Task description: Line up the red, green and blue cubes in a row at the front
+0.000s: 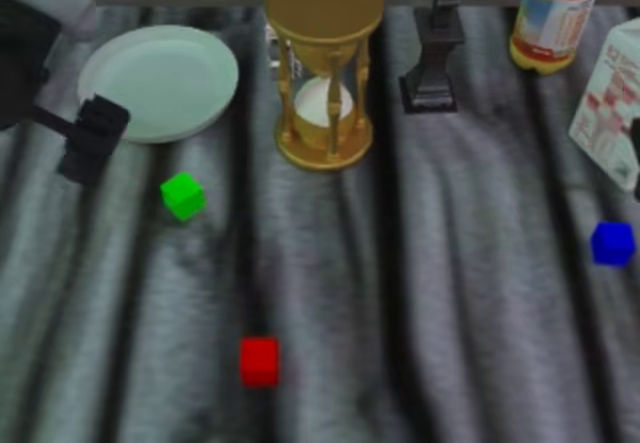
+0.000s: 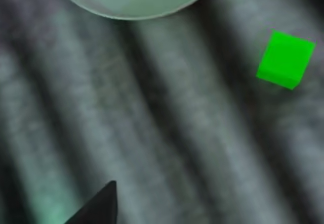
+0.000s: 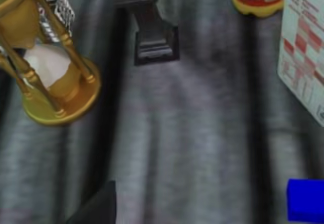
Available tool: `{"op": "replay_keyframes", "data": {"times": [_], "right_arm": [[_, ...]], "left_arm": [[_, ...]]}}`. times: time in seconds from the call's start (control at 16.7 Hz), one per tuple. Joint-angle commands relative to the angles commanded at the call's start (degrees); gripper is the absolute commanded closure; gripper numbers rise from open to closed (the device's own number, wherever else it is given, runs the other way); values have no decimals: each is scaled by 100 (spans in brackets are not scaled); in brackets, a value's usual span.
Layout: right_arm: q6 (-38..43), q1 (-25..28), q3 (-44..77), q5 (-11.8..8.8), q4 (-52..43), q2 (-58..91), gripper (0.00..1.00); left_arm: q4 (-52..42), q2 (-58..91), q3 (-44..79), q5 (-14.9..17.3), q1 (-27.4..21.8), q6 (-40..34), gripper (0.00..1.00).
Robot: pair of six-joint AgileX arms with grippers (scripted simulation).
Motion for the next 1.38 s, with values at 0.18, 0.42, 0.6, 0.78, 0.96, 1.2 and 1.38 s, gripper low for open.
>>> {"op": "replay_keyframes", "data": {"times": [0.18,0.42,0.6,0.78,0.96,1.2,1.38], "right_arm": [[-723,-730,-1595,-160,951,-1594,0],[-1490,-1530,-3310,-518,2151,-3236,0],[-1865,-1951,-4218,-803,2862,-4174,0],[-2062,-2190,-4700,-1000,3292,-4675,0],[-2098,-2239,-4807,-1046,3383,-4767,0],[-2098,-2239,-4807,-1046,3383,-4767,0],[-2098,-2239,-4807,-1046,3383,-4767,0]], "left_arm": [[-914,1753,1336,3,-203,411,0],[-1884,3529,2875,3,-428,871,0],[-2384,4453,3799,0,-550,1125,0],[-2657,5006,4349,-4,-621,1272,0],[-2714,5127,4469,-5,-636,1304,0],[-2697,5149,4463,-6,-611,1307,0],[-2292,5261,4164,-4,-625,1317,0]]}}
